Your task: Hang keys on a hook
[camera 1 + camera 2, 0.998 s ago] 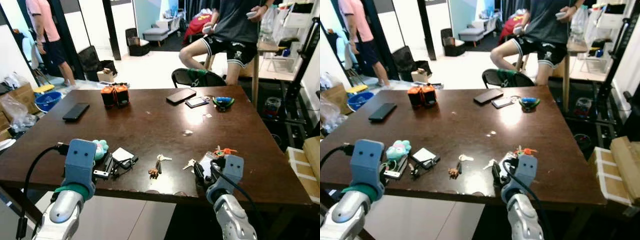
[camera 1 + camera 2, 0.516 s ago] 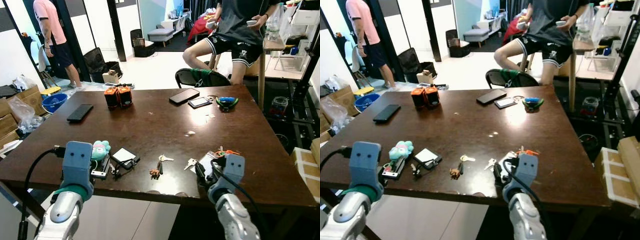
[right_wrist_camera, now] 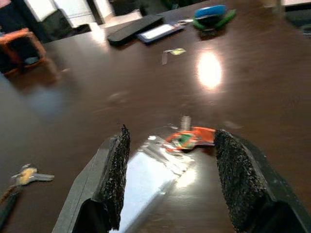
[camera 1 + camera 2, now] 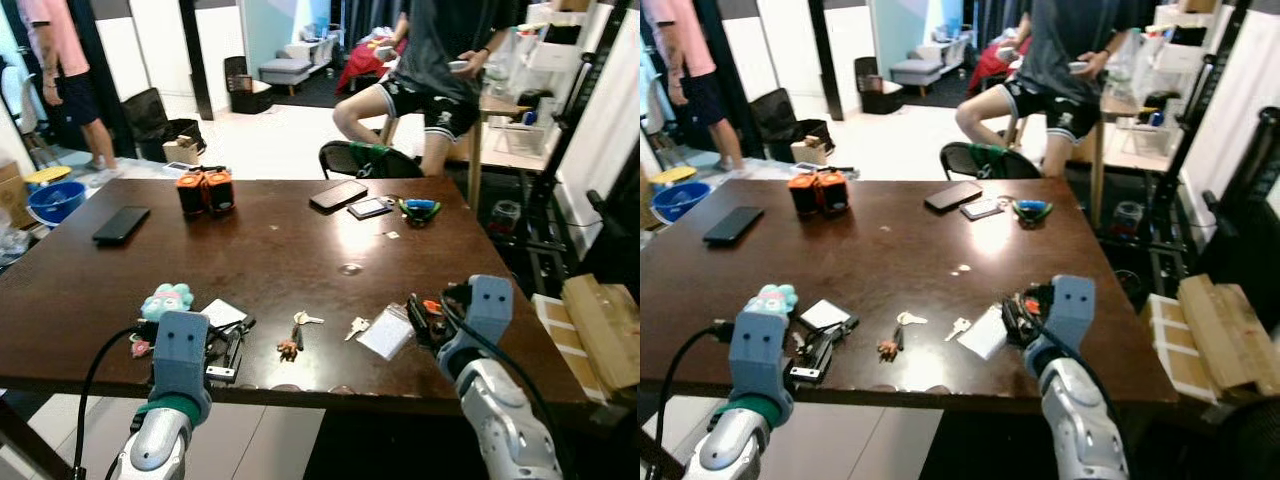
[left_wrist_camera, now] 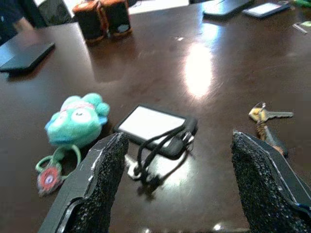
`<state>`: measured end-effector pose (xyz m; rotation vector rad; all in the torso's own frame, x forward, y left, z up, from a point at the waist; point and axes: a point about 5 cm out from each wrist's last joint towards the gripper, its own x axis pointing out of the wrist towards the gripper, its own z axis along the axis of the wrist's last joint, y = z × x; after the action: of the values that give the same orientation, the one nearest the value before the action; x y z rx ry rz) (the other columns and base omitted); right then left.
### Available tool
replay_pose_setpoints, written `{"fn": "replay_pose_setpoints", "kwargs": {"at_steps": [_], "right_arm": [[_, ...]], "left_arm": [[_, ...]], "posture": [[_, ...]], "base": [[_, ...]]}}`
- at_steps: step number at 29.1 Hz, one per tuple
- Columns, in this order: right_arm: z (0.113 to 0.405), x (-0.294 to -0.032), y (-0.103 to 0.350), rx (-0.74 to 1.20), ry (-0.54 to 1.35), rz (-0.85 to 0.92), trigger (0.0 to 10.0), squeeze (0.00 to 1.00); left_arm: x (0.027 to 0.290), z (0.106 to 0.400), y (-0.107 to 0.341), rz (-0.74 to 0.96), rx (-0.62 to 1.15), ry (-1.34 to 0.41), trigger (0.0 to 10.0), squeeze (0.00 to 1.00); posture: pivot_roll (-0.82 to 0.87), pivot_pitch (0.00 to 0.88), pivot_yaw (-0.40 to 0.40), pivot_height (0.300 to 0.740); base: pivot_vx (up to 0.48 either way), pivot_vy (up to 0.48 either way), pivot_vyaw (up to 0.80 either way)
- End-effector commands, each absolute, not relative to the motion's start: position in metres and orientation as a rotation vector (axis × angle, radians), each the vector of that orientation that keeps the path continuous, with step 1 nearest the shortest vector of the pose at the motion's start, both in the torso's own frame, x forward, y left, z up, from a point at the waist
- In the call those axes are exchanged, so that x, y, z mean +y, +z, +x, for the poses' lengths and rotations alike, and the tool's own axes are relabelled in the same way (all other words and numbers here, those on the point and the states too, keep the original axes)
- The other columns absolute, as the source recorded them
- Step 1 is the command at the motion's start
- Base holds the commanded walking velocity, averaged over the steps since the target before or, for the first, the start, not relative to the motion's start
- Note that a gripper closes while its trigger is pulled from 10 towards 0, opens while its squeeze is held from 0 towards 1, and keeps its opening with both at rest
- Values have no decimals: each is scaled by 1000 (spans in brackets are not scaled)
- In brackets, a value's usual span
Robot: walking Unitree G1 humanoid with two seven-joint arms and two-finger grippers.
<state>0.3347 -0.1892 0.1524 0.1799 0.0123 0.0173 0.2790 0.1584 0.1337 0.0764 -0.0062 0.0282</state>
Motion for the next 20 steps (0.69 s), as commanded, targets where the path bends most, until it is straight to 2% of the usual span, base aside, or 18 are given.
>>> {"fn": "replay_pose_setpoints", "kwargs": {"at_steps": [1, 2, 4, 11, 12, 18, 20], "right_arm": [[332, -189, 145, 46, 0, 183, 10000, 0], [328, -187, 145, 52, 10, 177, 10000, 0], [326, -182, 149, 54, 32, 162, 10000, 0], [328, -173, 155, 26, 56, 169, 10000, 0], [328, -169, 146, 32, 64, 184, 10000, 0], [317, -151, 114, 111, 110, 202, 10000, 0], [314, -154, 109, 121, 99, 199, 10000, 0]], "left_arm": [[165, 276, 124, 100, 25, 46, 10000, 0], [167, 275, 123, 105, 23, 49, 10000, 0], [169, 274, 123, 102, 14, 59, 10000, 0], [171, 275, 122, 81, 7, 86, 10000, 0], [171, 275, 121, 59, 11, 111, 10000, 0], [179, 274, 115, 11, 5, 166, 10000, 0], [180, 274, 117, 90, -5, 149, 10000, 0]], "posture": [[-228, 6, 102, 740], [-249, 6, 85, 740], [-287, 9, 102, 740], [-244, 0, 110, 740], [-204, 0, 151, 740], [-239, 0, 154, 740], [-240, 0, 155, 740]], "base": [[0, 0, 0], [0, 0, 0], [0, 0, 0], [0, 0, 0], [0, 0, 0], [0, 0, 0], [0, 0, 0]]}}
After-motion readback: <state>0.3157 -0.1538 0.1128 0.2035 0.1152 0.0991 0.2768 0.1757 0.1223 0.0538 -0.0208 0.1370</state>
